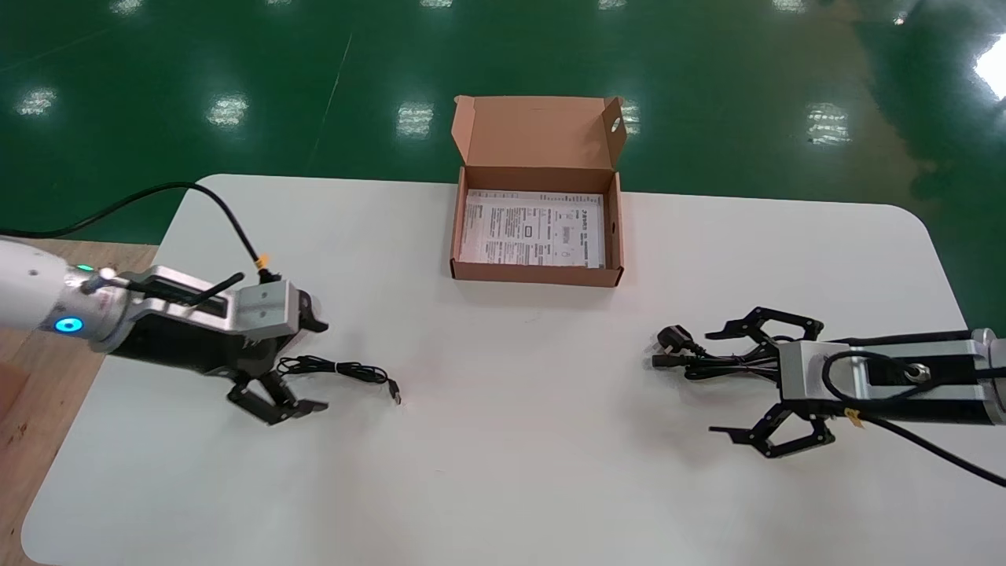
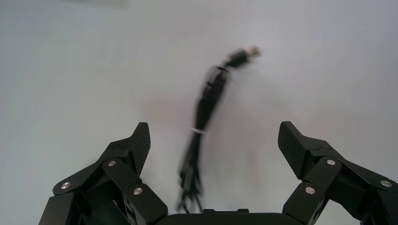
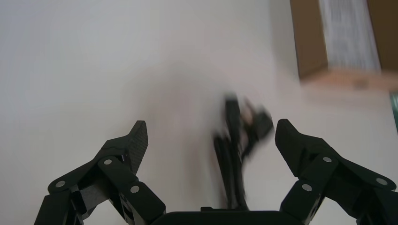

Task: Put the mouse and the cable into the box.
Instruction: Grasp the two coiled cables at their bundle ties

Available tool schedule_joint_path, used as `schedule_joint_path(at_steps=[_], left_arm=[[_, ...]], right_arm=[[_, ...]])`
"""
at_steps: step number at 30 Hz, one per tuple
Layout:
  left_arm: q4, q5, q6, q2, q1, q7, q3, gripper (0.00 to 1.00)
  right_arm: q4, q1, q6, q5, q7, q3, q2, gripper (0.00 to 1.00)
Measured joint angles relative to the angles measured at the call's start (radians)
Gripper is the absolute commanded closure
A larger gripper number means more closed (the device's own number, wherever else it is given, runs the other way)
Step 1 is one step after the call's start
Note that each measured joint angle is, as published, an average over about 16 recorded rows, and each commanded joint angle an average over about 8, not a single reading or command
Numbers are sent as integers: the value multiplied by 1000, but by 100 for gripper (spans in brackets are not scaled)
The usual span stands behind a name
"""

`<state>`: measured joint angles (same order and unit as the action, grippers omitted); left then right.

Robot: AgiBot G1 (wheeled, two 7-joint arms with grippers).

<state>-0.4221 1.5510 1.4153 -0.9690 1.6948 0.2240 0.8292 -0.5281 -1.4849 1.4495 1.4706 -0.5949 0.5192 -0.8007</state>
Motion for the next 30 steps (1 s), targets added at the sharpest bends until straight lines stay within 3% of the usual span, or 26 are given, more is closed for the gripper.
schedule_joint_path(at_steps=[9, 20, 22, 23, 29, 30], left_arm=[[244, 6, -98, -92, 23, 180, -5, 0], [363, 12, -121, -115, 35, 290, -3, 0], [373, 14, -126, -117, 37, 301, -1, 0], [377, 15, -128, -118, 37, 305, -1, 8], [388, 20, -143, -123, 41, 321, 2, 83], [389, 21, -144, -124, 42, 322, 3, 95]], right_arm=[[231, -89, -122, 96, -117, 36, -70, 0], [368, -123, -175, 120, -195, 48, -133, 0], [382, -126, -180, 124, -205, 50, -142, 8], [388, -127, -182, 125, -209, 51, -146, 16], [406, -133, -190, 133, -227, 56, -160, 89], [407, -134, -191, 134, -228, 57, -161, 96]])
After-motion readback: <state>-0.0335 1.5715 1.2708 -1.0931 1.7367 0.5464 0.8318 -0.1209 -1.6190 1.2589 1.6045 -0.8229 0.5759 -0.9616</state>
